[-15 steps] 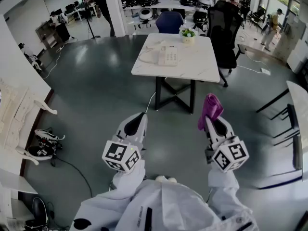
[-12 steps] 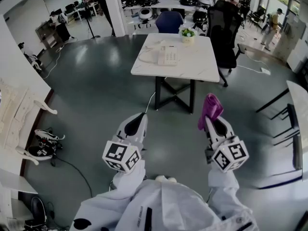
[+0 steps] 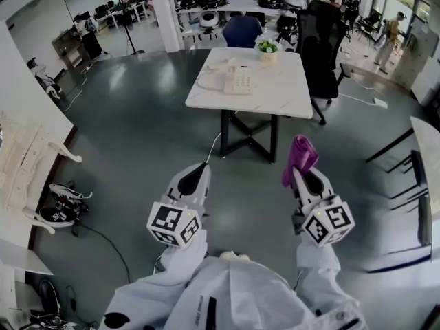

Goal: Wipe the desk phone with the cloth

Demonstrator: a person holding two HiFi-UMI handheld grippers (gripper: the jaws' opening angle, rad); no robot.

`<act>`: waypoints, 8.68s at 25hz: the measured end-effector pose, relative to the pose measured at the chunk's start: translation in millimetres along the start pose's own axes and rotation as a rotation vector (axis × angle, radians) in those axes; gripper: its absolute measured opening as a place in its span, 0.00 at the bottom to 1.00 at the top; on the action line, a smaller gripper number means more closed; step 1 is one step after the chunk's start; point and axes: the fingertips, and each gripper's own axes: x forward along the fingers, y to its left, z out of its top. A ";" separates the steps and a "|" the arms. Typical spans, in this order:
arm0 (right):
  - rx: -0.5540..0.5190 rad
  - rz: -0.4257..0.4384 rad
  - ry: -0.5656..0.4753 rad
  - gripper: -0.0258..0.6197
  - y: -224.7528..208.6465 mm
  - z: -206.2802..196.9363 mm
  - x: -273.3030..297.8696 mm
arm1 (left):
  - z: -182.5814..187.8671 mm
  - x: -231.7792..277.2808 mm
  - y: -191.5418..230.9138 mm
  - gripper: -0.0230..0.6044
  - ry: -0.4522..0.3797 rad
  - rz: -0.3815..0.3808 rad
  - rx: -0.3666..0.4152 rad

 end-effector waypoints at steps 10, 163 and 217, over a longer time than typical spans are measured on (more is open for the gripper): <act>0.023 0.021 0.012 0.10 -22.7 -10.7 16.0 | -14.9 10.1 2.3 0.03 0.018 0.045 -0.012; -0.275 0.227 0.706 0.10 -346.8 -221.4 699.4 | -208.0 572.2 388.3 0.03 0.412 0.089 -0.352; -0.201 0.368 0.855 0.10 -288.5 -251.5 611.6 | -202.9 531.8 348.9 0.03 0.397 0.084 -0.352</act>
